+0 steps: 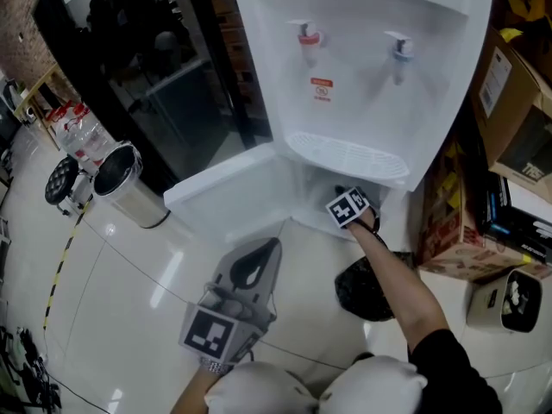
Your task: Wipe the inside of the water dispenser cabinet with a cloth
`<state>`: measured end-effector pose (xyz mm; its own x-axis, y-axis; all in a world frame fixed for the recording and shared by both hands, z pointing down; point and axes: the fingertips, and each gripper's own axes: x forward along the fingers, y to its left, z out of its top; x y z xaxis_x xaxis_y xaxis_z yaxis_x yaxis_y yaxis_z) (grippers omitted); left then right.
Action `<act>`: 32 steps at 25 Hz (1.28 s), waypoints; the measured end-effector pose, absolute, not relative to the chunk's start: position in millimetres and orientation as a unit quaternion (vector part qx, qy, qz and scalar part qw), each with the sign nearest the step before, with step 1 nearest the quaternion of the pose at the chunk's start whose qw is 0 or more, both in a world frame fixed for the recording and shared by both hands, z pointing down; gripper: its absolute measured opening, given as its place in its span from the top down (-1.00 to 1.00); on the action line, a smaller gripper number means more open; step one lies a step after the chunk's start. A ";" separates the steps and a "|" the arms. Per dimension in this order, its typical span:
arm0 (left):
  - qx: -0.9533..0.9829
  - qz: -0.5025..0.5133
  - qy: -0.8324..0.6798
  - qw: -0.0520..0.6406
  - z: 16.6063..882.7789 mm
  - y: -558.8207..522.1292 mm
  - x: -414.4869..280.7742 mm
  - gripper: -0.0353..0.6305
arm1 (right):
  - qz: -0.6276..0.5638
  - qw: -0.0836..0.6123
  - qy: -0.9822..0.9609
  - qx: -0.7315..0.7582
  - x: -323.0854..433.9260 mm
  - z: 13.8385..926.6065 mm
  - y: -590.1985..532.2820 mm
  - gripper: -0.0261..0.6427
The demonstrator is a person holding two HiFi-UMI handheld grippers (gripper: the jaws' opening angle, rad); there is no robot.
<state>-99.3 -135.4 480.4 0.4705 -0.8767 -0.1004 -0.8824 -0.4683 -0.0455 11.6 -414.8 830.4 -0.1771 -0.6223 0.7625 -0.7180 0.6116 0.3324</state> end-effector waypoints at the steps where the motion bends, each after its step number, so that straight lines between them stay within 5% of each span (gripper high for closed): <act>1: -0.855 0.032 0.515 0.045 480.5 -135.3 -101.0 0.89 | 0.062 0.474 -0.767 0.427 9.8 837.7 -407.8 0.85; 6: -0.854 0.041 0.518 0.038 482.5 -138.5 -102.9 0.89 | 0.125 0.474 -0.801 0.343 -16.2 869.3 -359.8 0.85; 17: -0.827 0.034 0.559 0.040 473.3 -161.1 -120.4 0.89 | 0.127 0.266 -0.896 0.331 -54.9 757.2 -298.7 0.85; 24: -0.834 0.001 0.551 0.021 350.7 -144.5 -100.8 0.89 | 0.097 0.157 -0.913 0.363 -38.1 537.0 -219.1 0.85; 32: -0.838 -0.002 0.545 -0.003 93.7 -91.8 -78.7 0.89 | 0.101 0.110 -0.912 0.382 -12.8 208.3 -135.1 0.85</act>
<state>-78.7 -91.8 93.7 0.4051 -0.9143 0.0072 -0.9143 -0.4051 0.0025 -12.8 -135.1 208.3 -0.6837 -0.6749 0.2777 -0.7192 0.6876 -0.0997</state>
